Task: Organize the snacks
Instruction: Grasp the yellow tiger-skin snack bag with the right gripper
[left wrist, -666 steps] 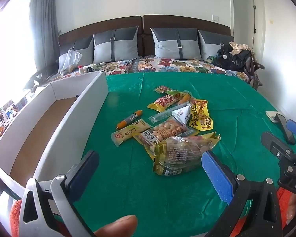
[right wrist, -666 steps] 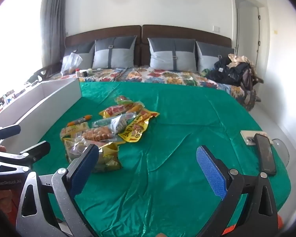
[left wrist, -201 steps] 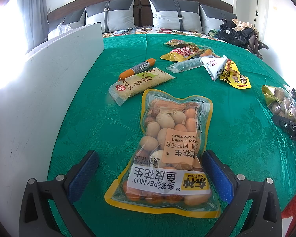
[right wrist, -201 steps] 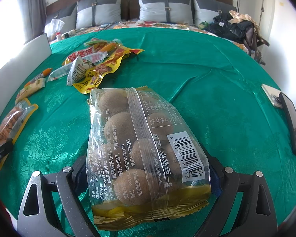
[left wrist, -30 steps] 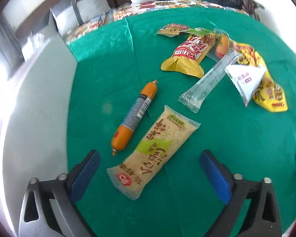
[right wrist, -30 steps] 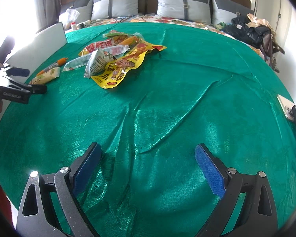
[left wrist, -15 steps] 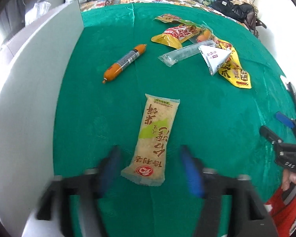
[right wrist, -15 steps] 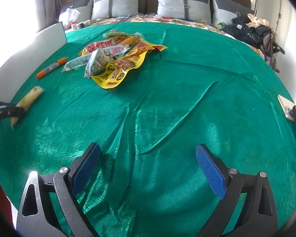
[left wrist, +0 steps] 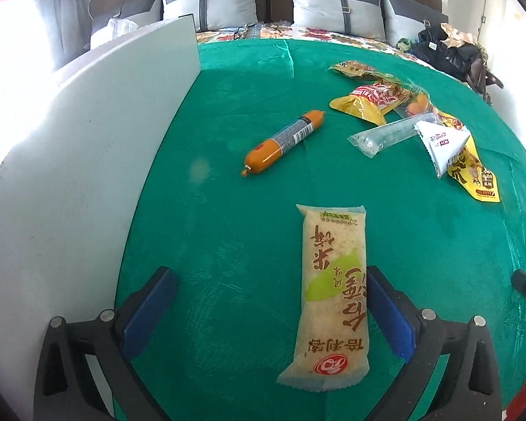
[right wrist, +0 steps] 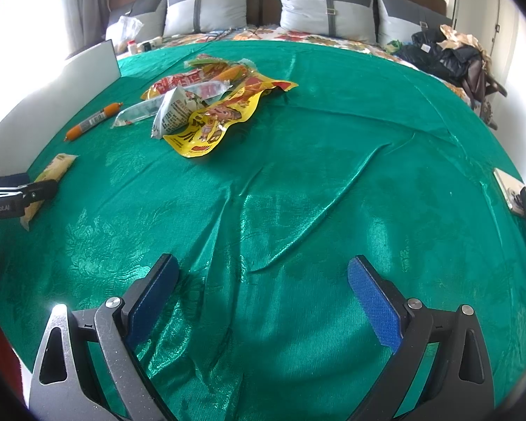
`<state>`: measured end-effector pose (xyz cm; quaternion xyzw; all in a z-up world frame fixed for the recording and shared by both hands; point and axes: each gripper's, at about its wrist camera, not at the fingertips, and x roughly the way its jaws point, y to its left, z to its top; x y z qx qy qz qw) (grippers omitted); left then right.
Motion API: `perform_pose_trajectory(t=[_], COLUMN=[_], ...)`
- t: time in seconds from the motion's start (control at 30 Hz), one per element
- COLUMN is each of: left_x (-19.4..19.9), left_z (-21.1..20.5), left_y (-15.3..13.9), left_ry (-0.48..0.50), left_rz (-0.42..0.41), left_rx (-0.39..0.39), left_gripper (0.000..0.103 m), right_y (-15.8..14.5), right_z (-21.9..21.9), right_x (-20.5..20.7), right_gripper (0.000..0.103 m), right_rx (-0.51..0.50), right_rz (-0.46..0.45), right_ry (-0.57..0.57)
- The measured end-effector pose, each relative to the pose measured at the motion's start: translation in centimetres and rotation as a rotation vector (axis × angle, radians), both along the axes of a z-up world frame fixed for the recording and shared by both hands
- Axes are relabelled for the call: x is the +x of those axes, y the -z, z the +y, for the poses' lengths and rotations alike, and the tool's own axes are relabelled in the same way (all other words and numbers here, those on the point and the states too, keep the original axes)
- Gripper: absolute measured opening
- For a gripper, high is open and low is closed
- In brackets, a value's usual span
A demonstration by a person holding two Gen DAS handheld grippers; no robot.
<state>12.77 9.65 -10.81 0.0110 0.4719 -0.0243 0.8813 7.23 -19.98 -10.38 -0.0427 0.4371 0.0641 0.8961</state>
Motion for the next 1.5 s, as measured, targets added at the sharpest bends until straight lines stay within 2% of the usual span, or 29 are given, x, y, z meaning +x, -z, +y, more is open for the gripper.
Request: perform_pose_trajectory(t=[0.17,0.23,0.27,0.33,0.43,0.5,0.57,0.63,0.67,0.7,0.73,0.87,0.93,0.97,1.07,1.2,1.33,1.37,1.4,1.43,1.47,1.5], left_x=[-0.1,0.0,0.0,0.0,0.0,0.1,0.1,0.1,0.1,0.1,0.1,0.2,0.2,0.3,0.3,0.2,0.2,0.2,0.2,0.2,0.2,0.2], left_z=[-0.2,0.0,0.0,0.1,0.1,0.1,0.0,0.1,0.1,0.0,0.1,0.1,0.1,0.1,0.1,0.1,0.1,0.1,0.1,0.1,0.2,0.2], left_y=[0.1,0.0,0.0,-0.1,0.0,0.0,0.0,0.0,0.0,0.0,-0.1,-0.1,-0.1,-0.1,-0.1,-0.1,-0.1,-0.1,-0.1,-0.1,0.0,-0.1], left_ry=[0.003,0.001,-0.002,-0.004,-0.004,-0.005,-0.005,-0.005,-0.005,-0.005,-0.005,-0.005,-0.005,-0.005,-0.005,-0.005,-0.005,-0.005,-0.005,-0.006,-0.007,-0.008], left_rz=[-0.018,-0.022,-0.023,-0.023,-0.024,-0.024,-0.024,-0.024,-0.024,-0.024,-0.024,-0.025,-0.025,-0.025,-0.025,-0.025,-0.025,-0.025,-0.025,-0.025,-0.026,-0.026], left_rx=[-0.004,-0.006,-0.006,-0.007,-0.008,-0.008,-0.008,-0.008,-0.008,-0.008,-0.008,-0.010,-0.010,-0.010,-0.010,-0.011,-0.010,-0.010,-0.009,-0.008,-0.008,-0.007], left_gripper=[0.103,0.103,0.103,0.103,0.103,0.103,0.103,0.103,0.103,0.103,0.103,0.103,0.103,0.103,0.103,0.103,0.103,0.103,0.103,0.103,0.103,0.103], right_y=[-0.3,-0.8,-1.1,-1.4,-2.1,-3.0,-3.2,-2.9,-2.6,-2.1,-2.3,-2.0,-1.9,-1.9,-2.0,-1.9,-1.5,-1.3,-1.3,-1.2,-1.0,-1.0], right_z=[-0.4,-1.8,-3.0,-4.8,-5.8,-5.1,-3.7,-2.0,-1.0,0.0,0.8,2.8,3.2,3.0,1.0,-1.0,-1.7,-1.5,-1.2,-0.6,0.1,0.7], right_x=[0.4,0.6,0.9,2.1,5.5,8.5,11.7,14.6,15.9,17.0,17.6,18.5,18.0,17.5,16.0,11.7,7.9,7.5,7.0,7.0,6.9,6.5], right_gripper=[0.099,0.097,0.097,0.097,0.097,0.096,0.096,0.094,0.083,0.061,0.059,0.061,0.052,0.040,0.035,0.034,0.039,0.044,0.055,0.062,0.075,0.083], right_rx=[0.018,0.116,0.191,0.270,0.347,0.378,0.397,0.381,0.353,0.323,0.268,0.167,0.091,0.071,0.134,0.123,0.145,0.144,0.148,0.158,0.151,0.120], right_rz=[0.037,0.038,0.037,0.055,0.099,0.114,0.168,0.214,0.233,0.264,0.244,0.247,0.233,0.223,0.251,0.233,0.155,0.131,0.113,0.099,0.088,0.079], right_ry=[-0.015,0.034,0.096,0.210,0.281,0.290,0.275,0.262,0.253,0.240,0.238,0.167,0.111,0.081,0.068,-0.035,-0.051,-0.047,-0.046,-0.049,-0.054,-0.056])
